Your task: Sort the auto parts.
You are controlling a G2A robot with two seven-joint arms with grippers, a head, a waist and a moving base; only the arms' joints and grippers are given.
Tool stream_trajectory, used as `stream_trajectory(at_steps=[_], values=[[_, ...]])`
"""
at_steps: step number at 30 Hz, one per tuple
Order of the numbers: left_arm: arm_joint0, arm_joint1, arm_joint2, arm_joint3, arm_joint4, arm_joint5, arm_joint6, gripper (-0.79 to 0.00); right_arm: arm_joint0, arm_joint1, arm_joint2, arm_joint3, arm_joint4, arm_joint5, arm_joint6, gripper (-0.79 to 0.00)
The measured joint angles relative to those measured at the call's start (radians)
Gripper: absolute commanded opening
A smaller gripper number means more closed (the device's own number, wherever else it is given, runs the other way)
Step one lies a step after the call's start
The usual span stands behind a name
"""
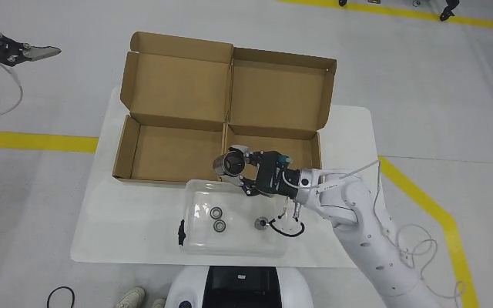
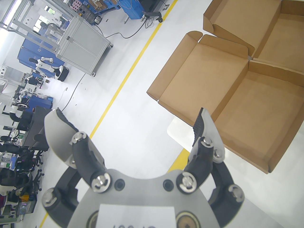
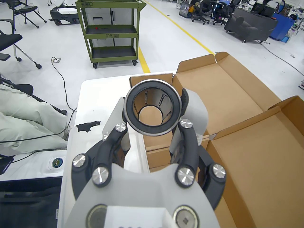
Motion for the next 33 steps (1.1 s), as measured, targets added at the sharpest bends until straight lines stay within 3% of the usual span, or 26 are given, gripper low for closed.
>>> stream_trajectory(at_steps=[10,33], values=[[0.0,0.0,0.0,0.0,0.0,0.0,0.0,0.0,-0.019,0.002,-0.008,0.09,-0.06,0.091,0.03,-0.785],[0.0,0.0,0.0,0.0,0.0,0.0,0.0,0.0,0.217,-0.061,-0.158,0.401,0.007,0.276,0.208,-0.785]])
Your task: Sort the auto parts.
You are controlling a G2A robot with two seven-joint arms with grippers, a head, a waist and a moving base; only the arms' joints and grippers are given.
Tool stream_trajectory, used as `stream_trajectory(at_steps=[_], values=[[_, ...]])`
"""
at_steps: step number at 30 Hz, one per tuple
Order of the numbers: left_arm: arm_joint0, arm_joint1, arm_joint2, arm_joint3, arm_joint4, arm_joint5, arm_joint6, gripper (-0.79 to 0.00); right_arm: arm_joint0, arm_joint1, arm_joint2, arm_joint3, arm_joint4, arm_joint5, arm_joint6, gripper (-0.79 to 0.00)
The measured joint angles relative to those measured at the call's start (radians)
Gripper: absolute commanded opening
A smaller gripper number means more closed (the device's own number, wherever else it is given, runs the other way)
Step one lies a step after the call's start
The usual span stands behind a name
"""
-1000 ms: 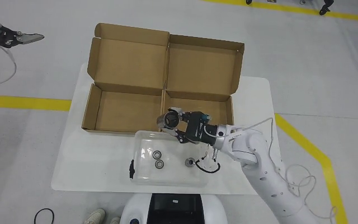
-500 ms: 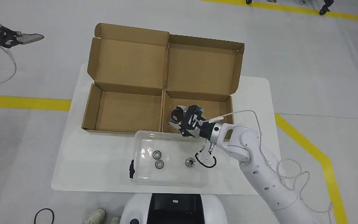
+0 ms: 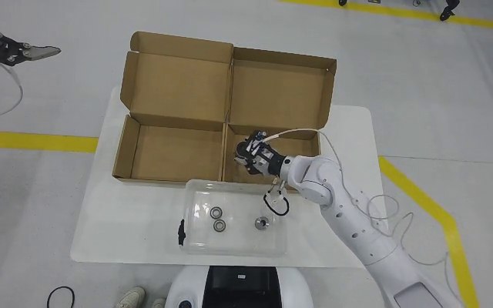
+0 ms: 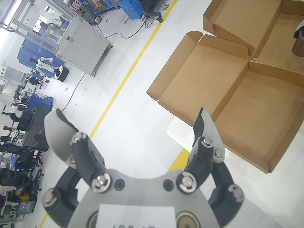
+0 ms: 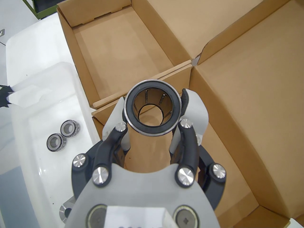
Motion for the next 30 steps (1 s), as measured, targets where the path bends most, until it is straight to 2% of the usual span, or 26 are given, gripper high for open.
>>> stream_trajectory(at_steps=[18,19,20,21,25,28,30], values=[[0.0,0.0,0.0,0.0,0.0,0.0,0.0,0.0,0.075,-0.056,-0.096,0.169,0.008,0.134,0.045,-0.785],[0.0,0.0,0.0,0.0,0.0,0.0,0.0,0.0,0.077,-0.058,-0.098,0.175,0.01,0.135,0.045,-0.742],[0.0,0.0,0.0,0.0,0.0,0.0,0.0,0.0,0.08,-0.06,-0.101,0.182,0.012,0.136,0.045,-0.637],[0.0,0.0,0.0,0.0,0.0,0.0,0.0,0.0,0.081,-0.062,-0.102,0.187,0.014,0.137,0.046,-0.597],[0.0,0.0,0.0,0.0,0.0,0.0,0.0,0.0,0.087,-0.067,-0.104,0.201,0.016,0.141,0.053,-0.557],[0.0,0.0,0.0,0.0,0.0,0.0,0.0,0.0,0.089,-0.07,-0.103,0.209,0.016,0.144,0.056,-0.44],[0.0,0.0,0.0,0.0,0.0,0.0,0.0,0.0,0.087,-0.071,-0.1,0.212,0.015,0.145,0.055,-0.428]])
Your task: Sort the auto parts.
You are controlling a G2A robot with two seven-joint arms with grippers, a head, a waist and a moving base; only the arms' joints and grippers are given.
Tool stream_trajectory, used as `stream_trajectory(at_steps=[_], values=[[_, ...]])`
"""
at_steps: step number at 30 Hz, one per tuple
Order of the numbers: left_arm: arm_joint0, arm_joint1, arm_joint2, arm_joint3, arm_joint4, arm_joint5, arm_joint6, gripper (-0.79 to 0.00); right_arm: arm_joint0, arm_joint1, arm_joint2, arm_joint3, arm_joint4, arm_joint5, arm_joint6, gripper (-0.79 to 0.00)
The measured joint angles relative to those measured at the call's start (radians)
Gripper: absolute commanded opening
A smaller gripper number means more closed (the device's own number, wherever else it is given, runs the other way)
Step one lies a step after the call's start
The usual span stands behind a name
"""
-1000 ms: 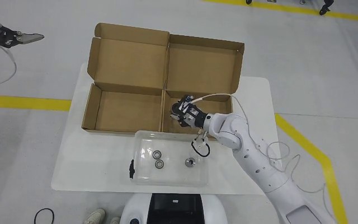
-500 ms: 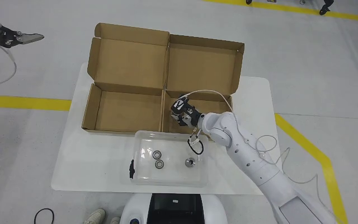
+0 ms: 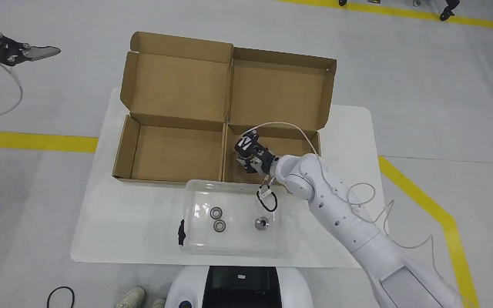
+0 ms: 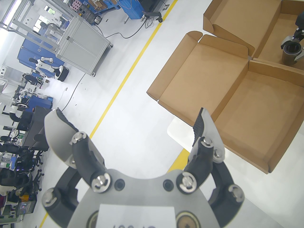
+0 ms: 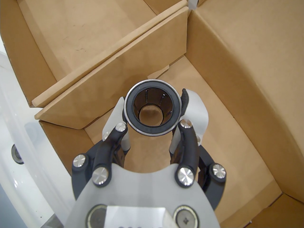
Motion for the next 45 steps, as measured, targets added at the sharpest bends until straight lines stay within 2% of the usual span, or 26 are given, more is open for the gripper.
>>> stream_trajectory(at_steps=[3,5,6,10,13,15,17,21,23,25,27,30,37,42,45], values=[[0.0,0.0,0.0,0.0,0.0,0.0,0.0,0.0,-0.006,0.0,0.004,0.001,-0.003,-0.001,-0.001,-0.388],[0.0,0.0,0.0,0.0,0.0,0.0,0.0,0.0,-0.012,0.0,0.008,-0.006,-0.005,-0.003,-0.002,-0.302],[0.0,0.0,0.0,0.0,0.0,0.0,0.0,0.0,-0.015,0.001,0.01,-0.011,-0.008,-0.004,-0.001,-0.283],[0.0,0.0,0.0,0.0,0.0,0.0,0.0,0.0,-0.033,0.008,0.027,-0.055,-0.027,-0.014,-0.009,-0.28],[0.0,0.0,0.0,0.0,0.0,0.0,0.0,0.0,-0.059,0.019,0.05,-0.12,-0.048,-0.032,-0.02,-0.259],[0.0,0.0,0.0,0.0,0.0,0.0,0.0,0.0,-0.085,0.029,0.069,-0.182,-0.068,-0.049,-0.017,-0.154],[0.0,0.0,0.0,0.0,0.0,0.0,0.0,0.0,-0.118,0.041,0.089,-0.258,-0.089,-0.072,-0.001,-0.175],[0.0,0.0,0.0,0.0,0.0,0.0,0.0,0.0,-0.187,0.063,0.127,-0.395,-0.111,-0.12,0.037,-0.123],[0.0,0.0,0.0,0.0,0.0,0.0,0.0,0.0,-0.224,0.073,0.141,-0.46,-0.117,-0.16,0.052,-0.219],[0.0,0.0,0.0,0.0,0.0,0.0,0.0,0.0,-0.252,0.082,0.15,-0.505,-0.123,-0.203,0.065,-0.246],[0.0,0.0,0.0,0.0,0.0,0.0,0.0,0.0,-0.283,0.092,0.159,-0.549,-0.126,-0.255,0.075,-0.194],[0.0,0.0,0.0,0.0,0.0,0.0,0.0,0.0,-0.335,0.105,0.173,-0.601,-0.124,-0.306,0.088,-0.172],[0.0,0.0,0.0,0.0,0.0,0.0,0.0,0.0,-0.452,0.136,0.198,-0.701,-0.21,-0.375,0.108,-0.249],[0.0,0.0,0.0,0.0,0.0,0.0,0.0,0.0,-0.507,0.155,0.209,-0.703,-0.254,-0.426,0.183,-0.299],[0.0,0.0,0.0,0.0,0.0,0.0,0.0,0.0,-0.52,0.163,0.216,-0.698,-0.256,-0.429,0.258,-0.274]])
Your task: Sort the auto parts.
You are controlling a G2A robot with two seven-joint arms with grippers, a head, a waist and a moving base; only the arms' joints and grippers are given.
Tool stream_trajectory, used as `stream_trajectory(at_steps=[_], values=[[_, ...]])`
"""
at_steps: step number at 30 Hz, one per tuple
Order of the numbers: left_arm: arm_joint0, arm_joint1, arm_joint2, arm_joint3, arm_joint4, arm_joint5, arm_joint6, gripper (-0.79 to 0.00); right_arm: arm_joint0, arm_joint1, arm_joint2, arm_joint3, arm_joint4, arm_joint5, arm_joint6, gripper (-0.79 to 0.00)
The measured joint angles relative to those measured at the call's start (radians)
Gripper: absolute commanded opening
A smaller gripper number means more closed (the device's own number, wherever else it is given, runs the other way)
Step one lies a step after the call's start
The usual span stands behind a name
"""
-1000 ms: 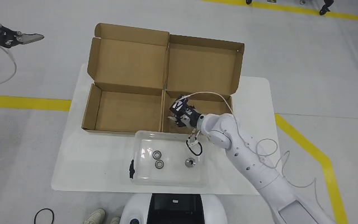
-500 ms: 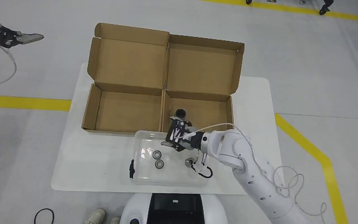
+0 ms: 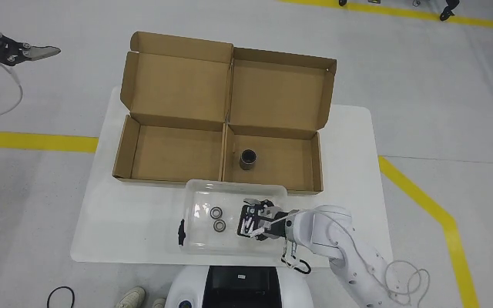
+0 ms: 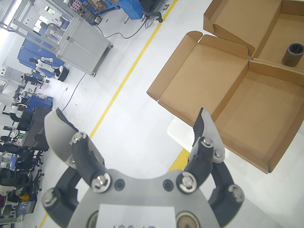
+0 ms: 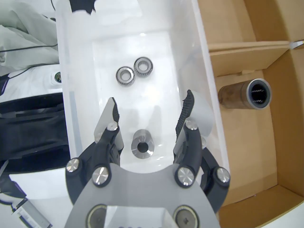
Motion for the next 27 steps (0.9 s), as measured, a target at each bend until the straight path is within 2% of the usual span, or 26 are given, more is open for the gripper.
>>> stream_trajectory(at_steps=[5,9,11,17,24,27], values=[[0.0,0.0,0.0,0.0,0.0,0.0,0.0,0.0,0.0,0.006,-0.007,-0.008,-0.005,0.028,0.113,-0.219],[0.0,0.0,0.0,0.0,0.0,0.0,0.0,0.0,0.016,0.007,-0.027,0.0,0.001,0.029,0.186,-0.209],[0.0,0.0,0.0,0.0,0.0,0.0,0.0,0.0,0.03,0.006,-0.045,0.006,0.011,0.025,0.227,-0.24],[0.0,0.0,0.0,0.0,0.0,0.0,0.0,0.0,0.075,0.0,-0.097,0.031,0.049,0.036,0.312,-0.265],[0.0,0.0,0.0,0.0,0.0,0.0,0.0,0.0,0.122,-0.008,-0.147,0.09,0.08,0.055,0.349,-0.305],[0.0,0.0,0.0,0.0,0.0,0.0,0.0,0.0,0.138,-0.009,-0.16,0.113,0.087,0.067,0.359,-0.406]])
